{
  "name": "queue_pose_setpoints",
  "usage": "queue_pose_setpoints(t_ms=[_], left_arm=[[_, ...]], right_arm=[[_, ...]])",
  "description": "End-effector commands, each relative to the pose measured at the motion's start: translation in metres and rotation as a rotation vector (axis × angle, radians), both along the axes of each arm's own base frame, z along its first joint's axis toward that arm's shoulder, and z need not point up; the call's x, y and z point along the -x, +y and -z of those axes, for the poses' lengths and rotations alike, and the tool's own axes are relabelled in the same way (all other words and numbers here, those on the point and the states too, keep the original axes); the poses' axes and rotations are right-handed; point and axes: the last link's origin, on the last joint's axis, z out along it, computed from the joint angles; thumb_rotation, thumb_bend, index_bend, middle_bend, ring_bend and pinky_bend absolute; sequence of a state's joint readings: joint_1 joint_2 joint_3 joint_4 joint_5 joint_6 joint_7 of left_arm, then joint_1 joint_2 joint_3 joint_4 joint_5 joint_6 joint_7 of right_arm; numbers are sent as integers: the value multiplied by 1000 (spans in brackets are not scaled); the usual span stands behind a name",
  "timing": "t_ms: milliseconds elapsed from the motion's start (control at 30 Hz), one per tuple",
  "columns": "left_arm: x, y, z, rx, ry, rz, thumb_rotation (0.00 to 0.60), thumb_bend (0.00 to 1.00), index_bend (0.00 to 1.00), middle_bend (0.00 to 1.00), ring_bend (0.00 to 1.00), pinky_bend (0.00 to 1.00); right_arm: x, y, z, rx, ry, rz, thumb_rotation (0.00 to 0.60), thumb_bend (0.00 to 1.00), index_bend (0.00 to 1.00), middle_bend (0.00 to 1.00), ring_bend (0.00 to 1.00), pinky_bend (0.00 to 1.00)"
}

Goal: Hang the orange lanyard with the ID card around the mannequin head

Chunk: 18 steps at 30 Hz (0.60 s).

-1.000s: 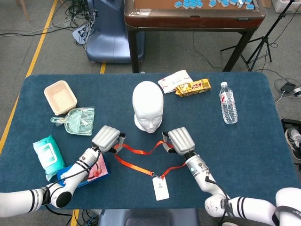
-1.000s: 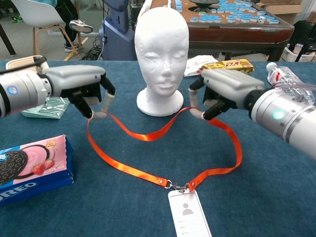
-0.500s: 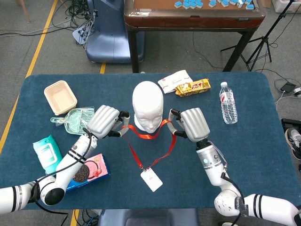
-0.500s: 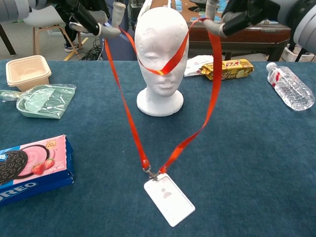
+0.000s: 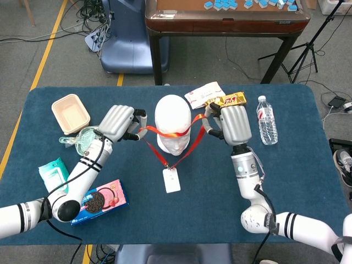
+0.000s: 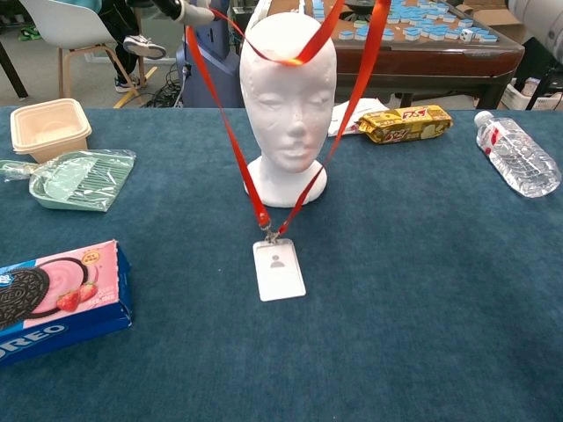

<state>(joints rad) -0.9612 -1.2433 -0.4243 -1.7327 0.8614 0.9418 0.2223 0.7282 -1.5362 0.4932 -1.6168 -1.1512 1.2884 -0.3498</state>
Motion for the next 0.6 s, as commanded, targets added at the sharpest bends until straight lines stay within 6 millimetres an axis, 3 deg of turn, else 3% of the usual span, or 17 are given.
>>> queue_pose_setpoints(t_ms=[33,267,600], left_arm=[[0,10,-2,-30,9,-22,600,320,625,977,949,834],[7,31,-2,-78,18,-87,600,320,626,977,949,834],[5,59,11,-108,51,-143,600,320,628,977,949,834]], right_arm=[[4,-8,-4,26,-10,23,600,469,607,1000,1000,1000],[11,-23,-9,71,-18,80,600,468,607,1000,1000,1000],[13,-41,5,79,15,147,600,470,607,1000,1000,1000]])
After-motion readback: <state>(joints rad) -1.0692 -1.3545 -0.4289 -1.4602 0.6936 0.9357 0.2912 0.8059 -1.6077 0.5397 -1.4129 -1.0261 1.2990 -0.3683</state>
